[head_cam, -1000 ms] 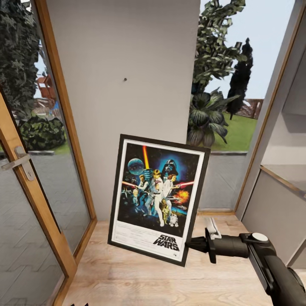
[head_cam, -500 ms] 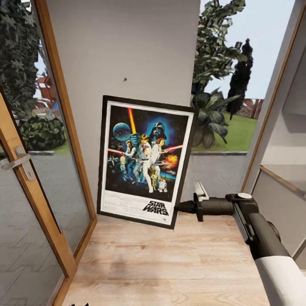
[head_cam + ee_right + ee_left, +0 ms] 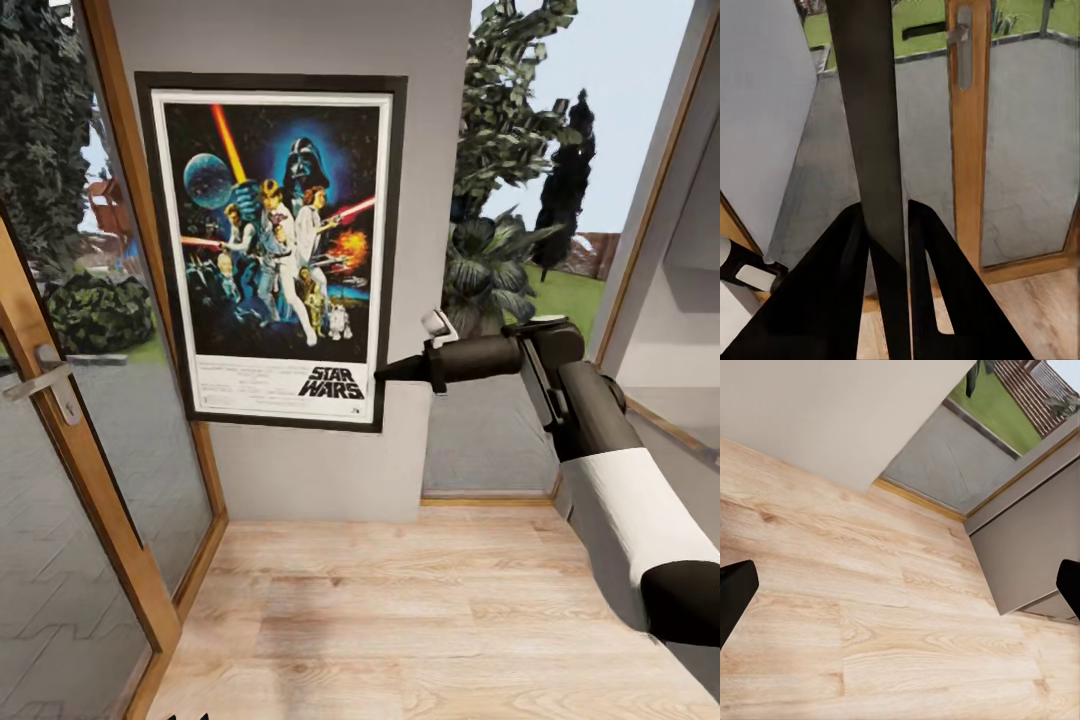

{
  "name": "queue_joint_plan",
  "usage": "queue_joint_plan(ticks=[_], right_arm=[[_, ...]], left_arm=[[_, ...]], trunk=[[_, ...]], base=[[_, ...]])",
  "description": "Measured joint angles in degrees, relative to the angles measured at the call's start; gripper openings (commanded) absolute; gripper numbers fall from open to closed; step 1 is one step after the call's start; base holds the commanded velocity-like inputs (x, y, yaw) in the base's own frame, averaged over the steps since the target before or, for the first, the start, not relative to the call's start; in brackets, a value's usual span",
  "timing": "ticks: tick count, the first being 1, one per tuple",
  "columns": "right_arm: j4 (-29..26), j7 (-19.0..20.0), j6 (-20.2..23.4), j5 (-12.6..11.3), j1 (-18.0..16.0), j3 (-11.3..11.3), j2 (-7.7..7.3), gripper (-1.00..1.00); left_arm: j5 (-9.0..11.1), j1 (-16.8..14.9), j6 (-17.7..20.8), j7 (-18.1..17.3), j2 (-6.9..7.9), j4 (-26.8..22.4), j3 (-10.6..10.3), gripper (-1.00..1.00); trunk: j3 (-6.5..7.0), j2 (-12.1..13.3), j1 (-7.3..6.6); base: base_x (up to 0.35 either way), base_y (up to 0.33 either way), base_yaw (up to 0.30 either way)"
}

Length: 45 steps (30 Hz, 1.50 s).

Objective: Pick up the poster from the kitchen countertop and hang it on one of the wall nails in the kitchen.

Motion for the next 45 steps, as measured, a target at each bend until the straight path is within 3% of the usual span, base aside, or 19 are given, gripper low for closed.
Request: queue_joint_plan(ticks=[10, 45], right_arm=[[1.27, -1.62, 0.97, -0.06, -1.93, 0.14, 1.01, -1.0], [1.2, -1.82, 0.7, -0.13, -1.89, -0.25, 1.04, -1.0]], left_arm=[[0.0, -0.02, 0.0, -0.07, 0.0, 0.0, 0.01, 1.0], [0.02, 0.0, 0.0, -0.09, 0.09, 0.0, 0.01, 1.0]], trunk=[[0.0, 0.0, 0.0], [0.0, 0.0, 0.0]], base=[[0.0, 0.0, 0.0], [0.0, 0.0, 0.0]])
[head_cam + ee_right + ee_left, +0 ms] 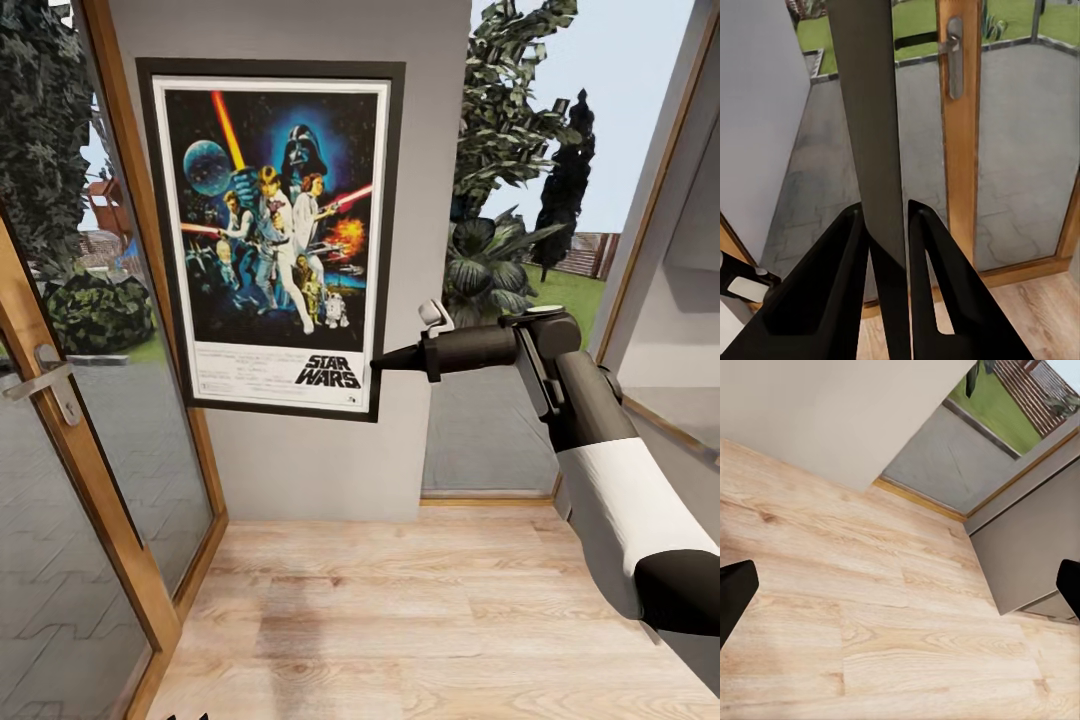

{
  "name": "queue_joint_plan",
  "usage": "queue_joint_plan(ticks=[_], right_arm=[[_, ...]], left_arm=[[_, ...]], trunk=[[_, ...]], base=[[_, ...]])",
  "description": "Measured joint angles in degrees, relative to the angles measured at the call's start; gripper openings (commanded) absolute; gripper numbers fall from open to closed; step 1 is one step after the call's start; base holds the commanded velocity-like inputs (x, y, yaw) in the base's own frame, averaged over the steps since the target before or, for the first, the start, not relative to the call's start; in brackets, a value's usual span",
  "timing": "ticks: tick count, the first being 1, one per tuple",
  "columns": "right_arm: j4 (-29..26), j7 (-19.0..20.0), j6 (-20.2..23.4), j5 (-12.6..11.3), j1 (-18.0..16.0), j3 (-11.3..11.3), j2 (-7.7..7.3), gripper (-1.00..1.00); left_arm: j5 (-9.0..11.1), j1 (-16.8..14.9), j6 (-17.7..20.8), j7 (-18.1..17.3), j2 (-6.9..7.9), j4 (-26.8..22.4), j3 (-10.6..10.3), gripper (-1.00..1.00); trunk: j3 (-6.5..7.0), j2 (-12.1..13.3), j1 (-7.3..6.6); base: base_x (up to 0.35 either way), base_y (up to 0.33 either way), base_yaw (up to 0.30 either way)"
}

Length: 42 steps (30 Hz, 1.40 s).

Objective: Pick up the poster from the kitchen countertop and hang it on one of the wall nails in the kitchen.

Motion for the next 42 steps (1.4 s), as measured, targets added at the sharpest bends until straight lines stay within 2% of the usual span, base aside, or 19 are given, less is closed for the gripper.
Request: queue_joint_plan(ticks=[16, 42], right_arm=[[-0.2, 0.04, -0.14, -0.1, 0.0, -0.05, -0.01, -1.0], [-0.34, 0.08, -0.2, -0.1, 0.0, -0.05, -0.01, -1.0]], left_arm=[[0.02, 0.0, 0.0, 0.0, 0.0, 0.0, 0.0, 1.0], [0.05, 0.0, 0.0, 0.0, 0.0, 0.0, 0.03, 1.0]], trunk=[[0.0, -0.01, -0.02], [0.0, -0.01, -0.03]], base=[[0.075, 0.0, 0.0], [0.32, 0.0, 0.0]])
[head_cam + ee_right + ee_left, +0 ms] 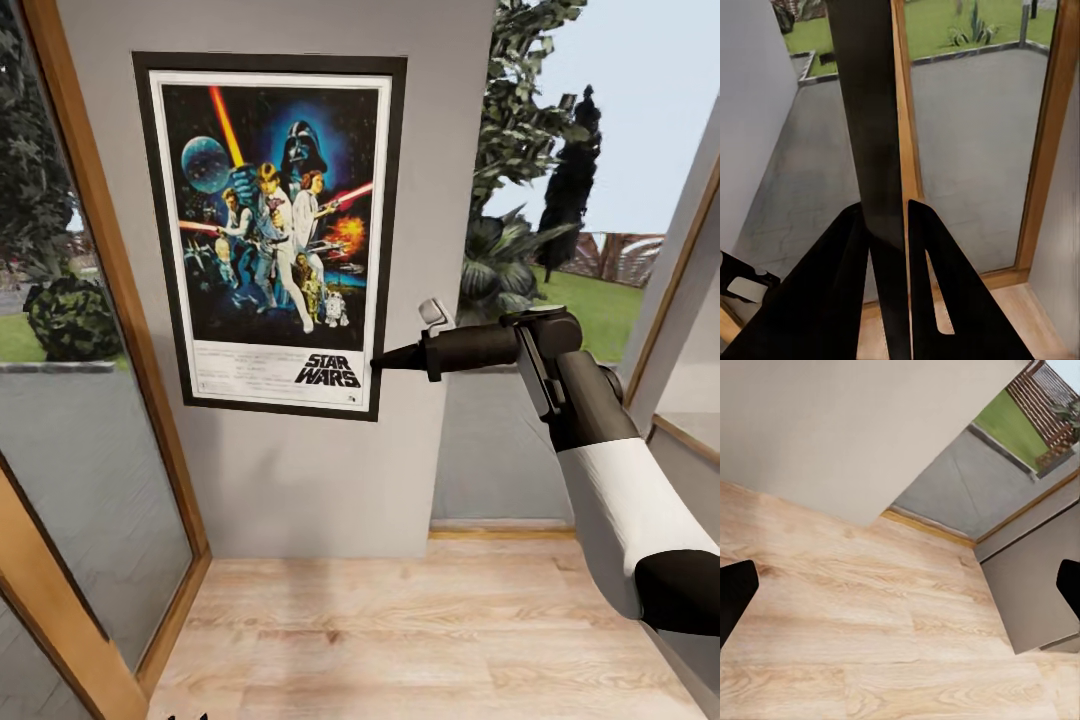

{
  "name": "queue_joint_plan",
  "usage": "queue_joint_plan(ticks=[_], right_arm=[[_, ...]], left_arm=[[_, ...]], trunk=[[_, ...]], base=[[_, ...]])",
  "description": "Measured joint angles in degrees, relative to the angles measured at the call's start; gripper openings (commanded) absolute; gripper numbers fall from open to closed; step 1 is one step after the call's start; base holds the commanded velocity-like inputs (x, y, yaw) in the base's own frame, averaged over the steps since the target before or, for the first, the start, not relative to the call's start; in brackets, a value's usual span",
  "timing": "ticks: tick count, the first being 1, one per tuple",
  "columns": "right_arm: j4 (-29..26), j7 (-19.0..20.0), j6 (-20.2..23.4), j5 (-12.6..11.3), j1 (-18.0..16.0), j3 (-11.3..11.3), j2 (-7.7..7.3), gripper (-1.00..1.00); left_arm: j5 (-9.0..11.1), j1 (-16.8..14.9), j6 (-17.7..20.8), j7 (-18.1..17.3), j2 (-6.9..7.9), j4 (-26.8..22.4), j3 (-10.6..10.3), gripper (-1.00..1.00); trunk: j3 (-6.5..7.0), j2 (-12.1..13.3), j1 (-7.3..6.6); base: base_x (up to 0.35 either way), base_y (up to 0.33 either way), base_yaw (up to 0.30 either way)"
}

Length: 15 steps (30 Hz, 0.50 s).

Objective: Pick up the poster from the kitchen countertop and hang it on one of the wall nails in the kitchen.

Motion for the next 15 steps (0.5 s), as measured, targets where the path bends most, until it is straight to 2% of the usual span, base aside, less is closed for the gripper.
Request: queue_joint_plan(ticks=[15], right_arm=[[0.08, 0.0, -0.08, 0.0, 0.0, 0.0, 0.0, -1.0]], left_arm=[[0.01, -0.01, 0.0, 0.0, 0.0, 0.0, 0.0, 1.0]], trunk=[[0.0, 0.0, 0.0]], base=[[0.335, 0.0, 0.0]])
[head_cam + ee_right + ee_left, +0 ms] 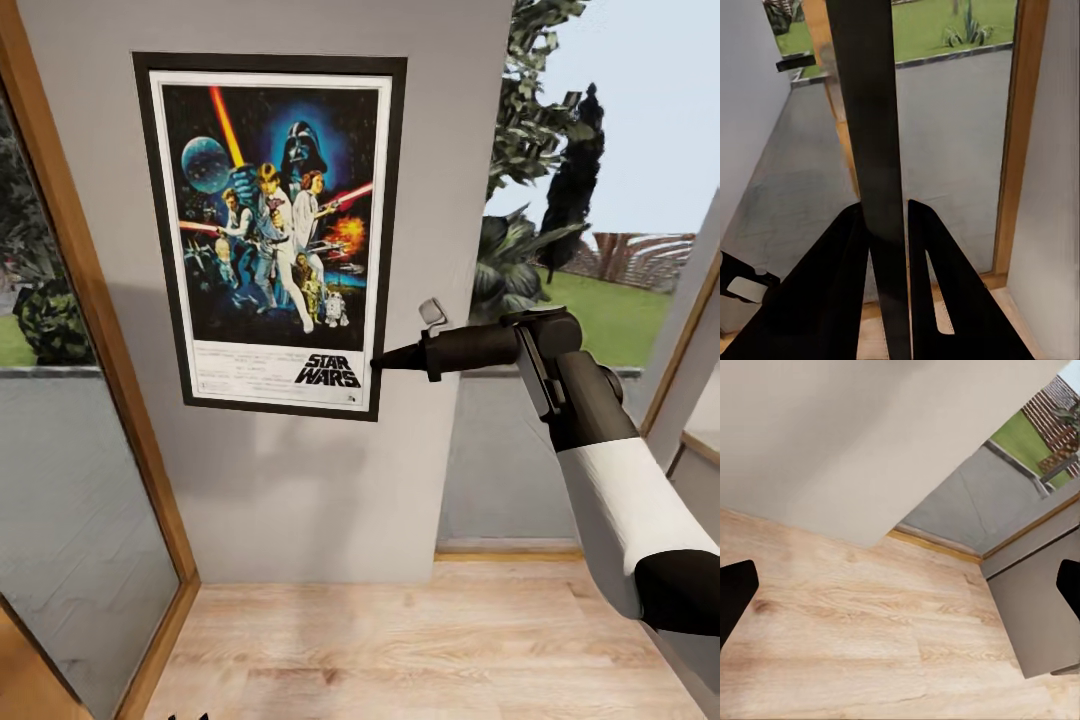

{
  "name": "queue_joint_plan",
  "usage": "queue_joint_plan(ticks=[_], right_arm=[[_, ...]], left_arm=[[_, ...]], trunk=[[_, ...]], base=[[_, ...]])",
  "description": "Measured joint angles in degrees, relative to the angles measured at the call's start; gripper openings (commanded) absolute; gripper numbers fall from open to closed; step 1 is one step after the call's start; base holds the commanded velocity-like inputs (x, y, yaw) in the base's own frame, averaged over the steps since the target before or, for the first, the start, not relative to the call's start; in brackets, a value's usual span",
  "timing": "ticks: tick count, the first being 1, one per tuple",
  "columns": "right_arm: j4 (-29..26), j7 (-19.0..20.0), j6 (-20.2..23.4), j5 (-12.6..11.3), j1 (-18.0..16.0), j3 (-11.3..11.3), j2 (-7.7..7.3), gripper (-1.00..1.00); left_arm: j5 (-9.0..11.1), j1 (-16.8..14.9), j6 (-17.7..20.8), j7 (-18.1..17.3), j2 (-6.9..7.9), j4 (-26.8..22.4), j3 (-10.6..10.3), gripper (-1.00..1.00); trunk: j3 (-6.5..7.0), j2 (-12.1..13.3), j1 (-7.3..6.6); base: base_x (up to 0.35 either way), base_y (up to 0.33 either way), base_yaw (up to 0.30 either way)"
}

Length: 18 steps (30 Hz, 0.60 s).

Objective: Pick up the poster from the kitchen countertop and hang it on one of the wall nails in the kitchen.

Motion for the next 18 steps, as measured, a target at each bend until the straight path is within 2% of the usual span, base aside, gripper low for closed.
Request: queue_joint_plan(ticks=[18], right_arm=[[0.01, 0.0, 0.0, 0.0, 0.0, 0.0, 0.0, -1.0]], left_arm=[[0.01, -0.03, 0.0, 0.0, 0.04, 0.0, 0.04, 1.0]], trunk=[[0.0, 0.0, 0.0]], base=[[0.335, 0.0, 0.0]])
